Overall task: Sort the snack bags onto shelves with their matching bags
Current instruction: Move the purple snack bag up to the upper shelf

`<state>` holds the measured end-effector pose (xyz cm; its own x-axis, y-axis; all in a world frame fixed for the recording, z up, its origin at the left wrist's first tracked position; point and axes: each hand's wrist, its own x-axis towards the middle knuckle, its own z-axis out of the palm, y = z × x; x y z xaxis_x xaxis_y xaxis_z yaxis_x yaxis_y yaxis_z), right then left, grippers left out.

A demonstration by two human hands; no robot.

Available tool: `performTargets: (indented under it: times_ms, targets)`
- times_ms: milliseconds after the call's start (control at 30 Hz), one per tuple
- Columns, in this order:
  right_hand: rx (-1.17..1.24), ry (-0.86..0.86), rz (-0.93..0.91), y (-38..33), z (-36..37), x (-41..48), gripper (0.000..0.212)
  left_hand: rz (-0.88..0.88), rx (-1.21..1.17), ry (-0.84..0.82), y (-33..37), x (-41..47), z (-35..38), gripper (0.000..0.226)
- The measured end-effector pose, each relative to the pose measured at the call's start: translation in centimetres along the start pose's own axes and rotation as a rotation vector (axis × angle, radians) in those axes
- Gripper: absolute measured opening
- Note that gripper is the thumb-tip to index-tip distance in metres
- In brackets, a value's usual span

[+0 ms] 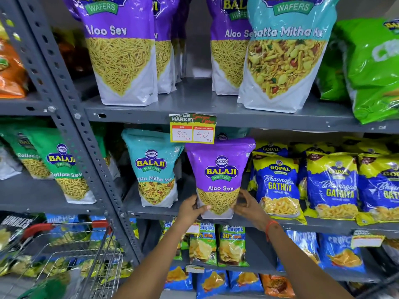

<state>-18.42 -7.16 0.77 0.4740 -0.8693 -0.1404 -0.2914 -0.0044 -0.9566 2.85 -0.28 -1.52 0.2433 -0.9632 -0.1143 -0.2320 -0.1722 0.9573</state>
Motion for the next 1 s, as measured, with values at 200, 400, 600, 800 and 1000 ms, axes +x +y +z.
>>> performTargets:
  times_ms: [200, 400, 600, 800, 1000]
  targets:
    - [0.004, 0.003, -0.069, -0.8, 0.2, -2.7, 0.054, 0.057, 0.032, 0.051, 0.0, -3.1, -1.2, 0.048]
    - [-0.096, 0.023, -0.182, -4.1, -0.1, -5.4, 0.06, 0.157, 0.11, 0.075, 4.0, -7.1, -4.1, 0.054]
    - [-0.158, 0.03, -0.375, -11.8, -0.9, -7.8, 0.048, 0.285, 0.091, 0.098, 11.8, -11.3, -7.7, 0.049]
    - [-0.109, 0.035, -0.525, -19.9, -2.7, -9.6, 0.047, 0.458, 0.029, 0.153, 19.0, -13.1, -10.3, 0.027]
    - [-0.084, 0.094, -0.637, -26.7, -4.0, -11.0, 0.043, 0.548, 0.018, 0.17, 25.2, -13.0, -11.8, 0.025]
